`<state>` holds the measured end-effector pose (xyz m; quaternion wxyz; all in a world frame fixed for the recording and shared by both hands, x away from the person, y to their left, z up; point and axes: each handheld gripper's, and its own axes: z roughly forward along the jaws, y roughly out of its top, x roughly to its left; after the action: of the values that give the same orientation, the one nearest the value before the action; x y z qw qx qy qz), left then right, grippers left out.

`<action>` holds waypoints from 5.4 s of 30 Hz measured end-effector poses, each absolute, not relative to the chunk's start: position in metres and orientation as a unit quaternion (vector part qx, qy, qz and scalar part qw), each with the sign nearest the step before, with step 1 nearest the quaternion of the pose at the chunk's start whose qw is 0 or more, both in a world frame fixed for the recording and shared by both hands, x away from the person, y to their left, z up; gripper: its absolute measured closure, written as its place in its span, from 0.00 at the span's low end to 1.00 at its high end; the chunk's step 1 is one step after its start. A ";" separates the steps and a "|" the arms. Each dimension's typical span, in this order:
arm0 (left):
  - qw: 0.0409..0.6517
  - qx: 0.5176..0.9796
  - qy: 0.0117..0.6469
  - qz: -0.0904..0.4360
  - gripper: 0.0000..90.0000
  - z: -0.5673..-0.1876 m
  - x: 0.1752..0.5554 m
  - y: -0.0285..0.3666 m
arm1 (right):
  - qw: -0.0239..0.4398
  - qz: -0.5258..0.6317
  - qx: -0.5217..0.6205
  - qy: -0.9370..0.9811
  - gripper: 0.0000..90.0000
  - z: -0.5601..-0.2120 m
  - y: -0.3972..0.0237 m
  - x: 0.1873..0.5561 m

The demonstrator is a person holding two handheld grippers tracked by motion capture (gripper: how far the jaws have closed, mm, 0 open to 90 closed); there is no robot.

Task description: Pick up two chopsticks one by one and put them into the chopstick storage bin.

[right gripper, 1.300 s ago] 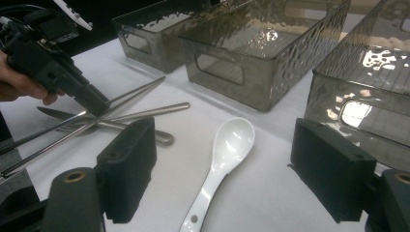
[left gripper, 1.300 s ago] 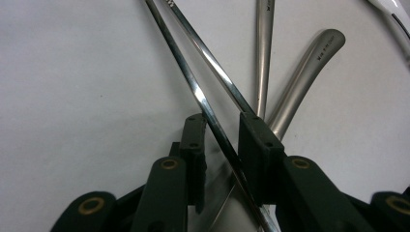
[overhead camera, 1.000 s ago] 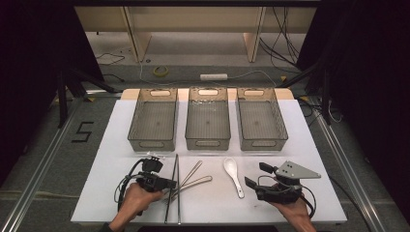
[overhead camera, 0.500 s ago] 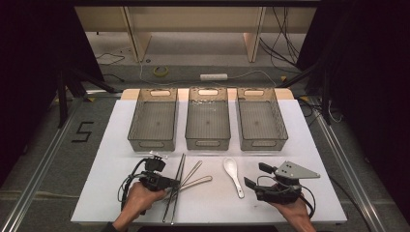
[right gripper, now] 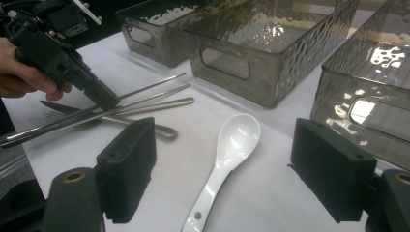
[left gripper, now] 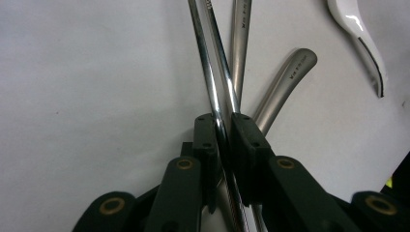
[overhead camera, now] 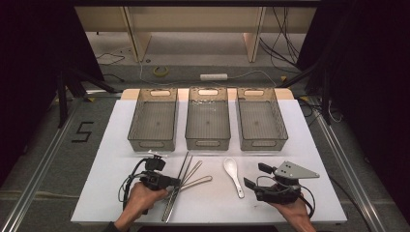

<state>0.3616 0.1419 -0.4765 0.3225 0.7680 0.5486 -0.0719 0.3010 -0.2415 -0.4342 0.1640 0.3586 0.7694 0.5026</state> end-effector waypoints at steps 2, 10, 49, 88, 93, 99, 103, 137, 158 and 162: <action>0.325 0.767 0.548 -0.075 0.89 -0.477 0.362 0.143 | 0.163 0.502 0.358 0.770 0.28 -0.434 -0.242 0.301; 0.346 0.750 0.555 -0.103 0.92 -0.477 0.362 0.144 | 0.164 0.500 0.358 0.771 0.28 -0.435 -0.241 0.301; 0.440 0.750 0.494 -0.022 0.95 -0.406 0.366 0.160 | 0.163 0.504 0.359 0.768 0.28 -0.434 -0.243 0.302; 0.441 0.704 0.545 0.115 0.95 -0.355 0.471 0.218 | 0.159 0.509 0.357 0.767 0.27 -0.435 -0.242 0.301; 0.440 0.698 0.549 0.131 0.95 -0.352 0.485 0.223 | 0.158 0.509 0.357 0.767 0.27 -0.435 -0.242 0.301; 0.435 0.683 0.565 0.155 0.95 -0.354 0.504 0.232 | 0.157 0.510 0.356 0.767 0.27 -0.435 -0.242 0.302; 0.431 0.678 0.571 0.169 0.95 -0.357 0.512 0.237 | 0.157 0.511 0.355 0.767 0.27 -0.434 -0.242 0.301; 0.404 0.682 0.577 0.196 0.94 -0.405 0.527 0.229 | 0.154 0.512 0.347 0.771 0.27 -0.434 -0.241 0.300; 0.400 0.679 0.595 0.156 0.39 -0.395 0.493 0.228 | 0.155 0.515 0.348 0.768 0.27 -0.433 -0.242 0.300; 0.395 0.694 0.591 0.111 0.33 -0.391 0.468 0.223 | 0.156 0.513 0.349 0.769 0.27 -0.434 -0.241 0.300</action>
<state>0.4676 0.2225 -0.3908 0.3954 0.6944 0.5910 0.1106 0.2998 -0.2411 -0.4335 0.1557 0.3488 0.7687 0.5130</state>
